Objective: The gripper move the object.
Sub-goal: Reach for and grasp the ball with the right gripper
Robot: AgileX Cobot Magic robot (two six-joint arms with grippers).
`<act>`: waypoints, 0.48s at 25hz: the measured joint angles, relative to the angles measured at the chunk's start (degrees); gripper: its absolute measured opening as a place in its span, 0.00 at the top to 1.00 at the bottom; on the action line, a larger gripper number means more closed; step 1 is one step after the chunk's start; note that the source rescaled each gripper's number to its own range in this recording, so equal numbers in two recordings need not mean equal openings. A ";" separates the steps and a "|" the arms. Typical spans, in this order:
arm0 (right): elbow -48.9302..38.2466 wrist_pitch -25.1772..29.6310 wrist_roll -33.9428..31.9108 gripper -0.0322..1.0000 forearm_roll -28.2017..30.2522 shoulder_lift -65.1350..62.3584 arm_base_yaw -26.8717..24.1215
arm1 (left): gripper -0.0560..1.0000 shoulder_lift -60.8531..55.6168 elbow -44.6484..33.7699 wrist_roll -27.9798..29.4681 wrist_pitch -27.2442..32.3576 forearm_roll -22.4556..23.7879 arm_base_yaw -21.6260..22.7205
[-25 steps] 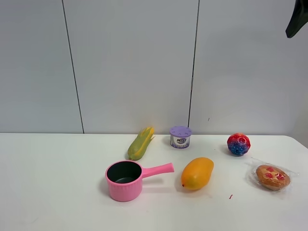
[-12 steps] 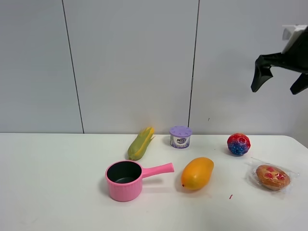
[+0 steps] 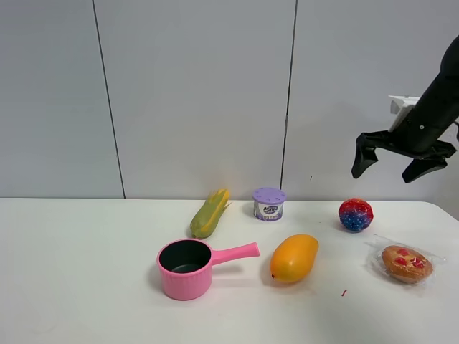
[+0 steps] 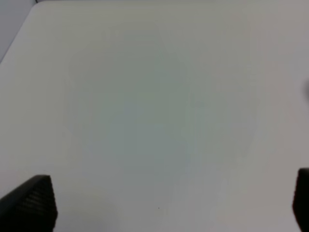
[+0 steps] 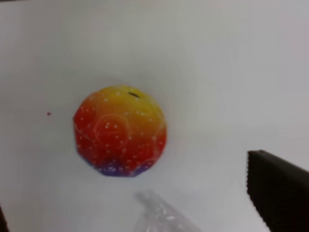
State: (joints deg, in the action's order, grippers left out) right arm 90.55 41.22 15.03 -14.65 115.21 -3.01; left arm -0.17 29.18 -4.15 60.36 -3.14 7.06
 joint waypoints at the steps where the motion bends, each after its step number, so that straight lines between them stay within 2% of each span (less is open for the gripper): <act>1: 0.00 -0.78 0.53 0.00 -0.25 0.48 0.45 | 0.00 0.00 0.00 0.00 0.00 0.00 0.00; 6: 0.00 -5.12 1.90 0.00 -0.04 1.61 3.79 | 0.00 0.00 0.00 0.00 0.00 0.00 0.00; 12: 0.00 -6.71 2.25 0.00 1.37 4.57 5.28 | 0.00 0.00 0.00 0.10 0.00 0.00 0.00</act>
State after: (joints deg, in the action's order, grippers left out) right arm 90.55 34.51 17.28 -13.28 119.77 2.27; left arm -0.17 29.18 -4.05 60.36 -3.14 7.06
